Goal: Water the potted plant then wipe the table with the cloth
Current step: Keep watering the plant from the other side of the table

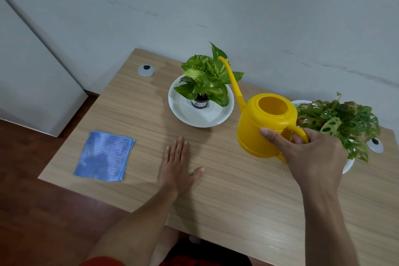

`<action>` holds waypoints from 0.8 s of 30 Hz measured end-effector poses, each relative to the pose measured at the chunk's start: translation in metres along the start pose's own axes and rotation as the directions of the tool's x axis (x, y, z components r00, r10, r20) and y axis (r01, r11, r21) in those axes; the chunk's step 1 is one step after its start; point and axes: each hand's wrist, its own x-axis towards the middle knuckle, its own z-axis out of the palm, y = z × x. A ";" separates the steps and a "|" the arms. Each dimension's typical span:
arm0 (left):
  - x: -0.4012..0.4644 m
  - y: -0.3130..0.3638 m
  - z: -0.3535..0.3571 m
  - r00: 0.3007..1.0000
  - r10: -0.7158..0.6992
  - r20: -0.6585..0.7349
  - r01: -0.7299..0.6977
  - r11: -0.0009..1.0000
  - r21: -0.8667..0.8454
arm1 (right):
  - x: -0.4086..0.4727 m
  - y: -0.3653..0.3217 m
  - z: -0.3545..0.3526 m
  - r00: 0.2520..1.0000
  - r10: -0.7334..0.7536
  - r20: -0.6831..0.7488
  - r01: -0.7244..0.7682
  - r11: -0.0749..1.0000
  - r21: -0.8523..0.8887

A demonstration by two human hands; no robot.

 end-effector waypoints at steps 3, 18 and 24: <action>0.000 0.000 0.000 1.000 -0.010 0.008 0.010 1.000 0.008 | 0.005 -0.003 0.002 1.000 -0.001 0.001 0.001 1.000 0.001; -0.001 0.002 -0.003 1.000 -0.014 0.011 0.014 1.000 -0.019 | 0.021 -0.011 0.010 1.000 0.015 0.020 -0.015 1.000 -0.021; 0.000 0.003 -0.004 1.000 -0.007 0.005 0.007 0.999 -0.039 | 0.024 -0.017 0.009 1.000 -0.002 0.029 0.002 1.000 -0.001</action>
